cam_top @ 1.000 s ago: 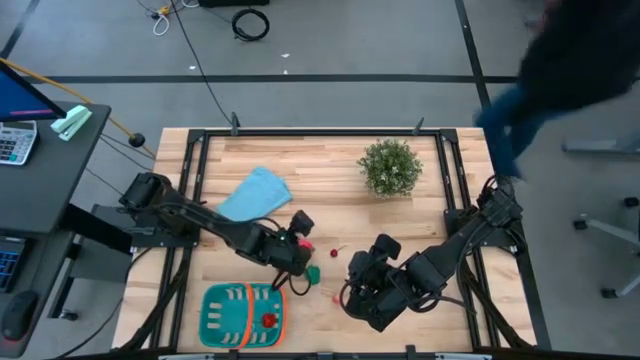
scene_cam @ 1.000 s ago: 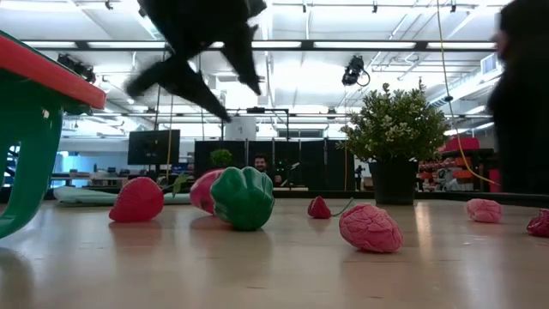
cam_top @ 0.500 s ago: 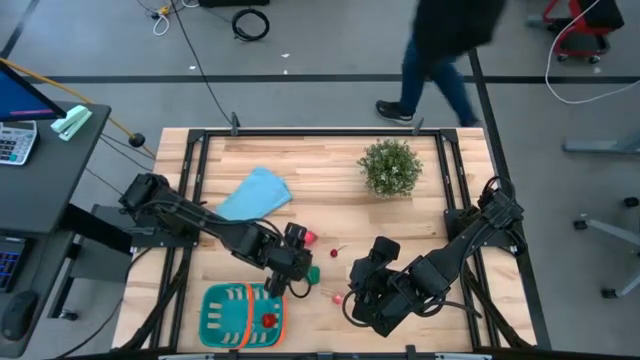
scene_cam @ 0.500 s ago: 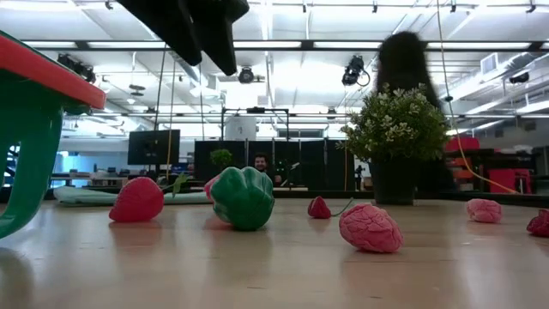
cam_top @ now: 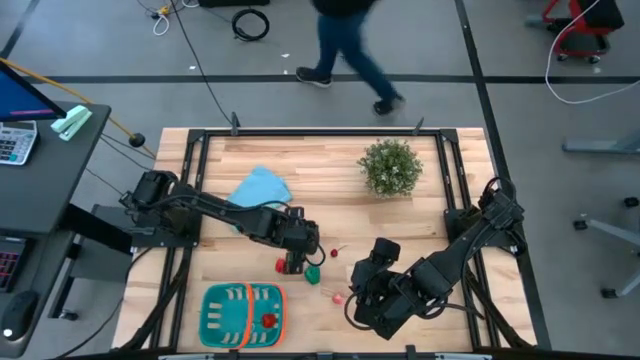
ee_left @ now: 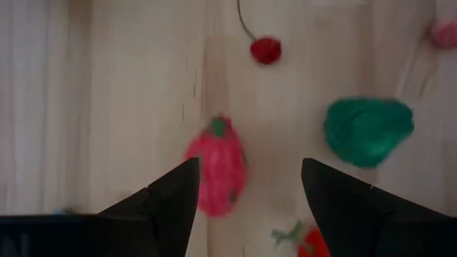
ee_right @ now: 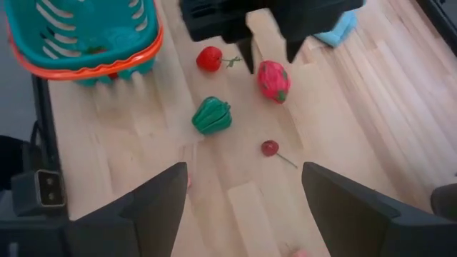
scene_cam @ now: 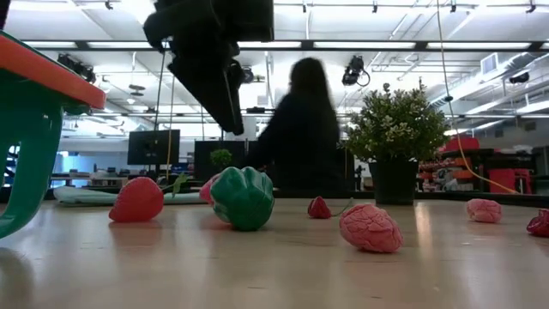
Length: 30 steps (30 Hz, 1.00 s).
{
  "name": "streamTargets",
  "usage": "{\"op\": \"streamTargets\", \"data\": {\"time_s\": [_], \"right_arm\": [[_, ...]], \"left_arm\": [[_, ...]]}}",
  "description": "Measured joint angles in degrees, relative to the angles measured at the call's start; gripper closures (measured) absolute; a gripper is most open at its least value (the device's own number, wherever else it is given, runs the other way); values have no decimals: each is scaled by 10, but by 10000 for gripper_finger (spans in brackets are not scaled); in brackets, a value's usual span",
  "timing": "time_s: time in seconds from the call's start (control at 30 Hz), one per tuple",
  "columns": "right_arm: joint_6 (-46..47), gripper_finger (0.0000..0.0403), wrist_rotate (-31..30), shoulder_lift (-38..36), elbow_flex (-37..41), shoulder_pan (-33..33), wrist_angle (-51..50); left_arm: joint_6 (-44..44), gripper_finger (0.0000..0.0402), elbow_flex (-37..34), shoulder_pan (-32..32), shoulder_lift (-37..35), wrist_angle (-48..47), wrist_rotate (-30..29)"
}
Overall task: Pick and placing Produce into tupperware
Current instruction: Put the red dragonfruit into the blue basket
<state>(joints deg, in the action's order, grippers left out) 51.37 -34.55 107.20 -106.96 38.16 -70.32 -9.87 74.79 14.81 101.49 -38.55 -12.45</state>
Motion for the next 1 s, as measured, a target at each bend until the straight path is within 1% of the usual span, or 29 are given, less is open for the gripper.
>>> {"op": "streamTargets", "data": {"time_s": [0.07,0.27,0.47,0.67,0.77,0.93,1.0], "right_arm": [[0,117,2,0,0,1,0],[0,117,0,0,0,0,1],[0,117,1,0,0,0,1],[0,117,1,0,0,0,6],[0,117,1,0,0,0,11],[0,117,1,0,0,0,16],[0,117,1,0,0,0,16]], "left_arm": [[0,148,-7,-4,0,19,1],[-4,130,-40,-22,4,22,2],[-9,123,-74,-22,15,56,2],[16,122,-74,-29,32,90,0],[15,122,-75,-38,48,81,2],[15,122,-74,-52,84,104,2],[13,122,-73,-54,88,105,1]]}}
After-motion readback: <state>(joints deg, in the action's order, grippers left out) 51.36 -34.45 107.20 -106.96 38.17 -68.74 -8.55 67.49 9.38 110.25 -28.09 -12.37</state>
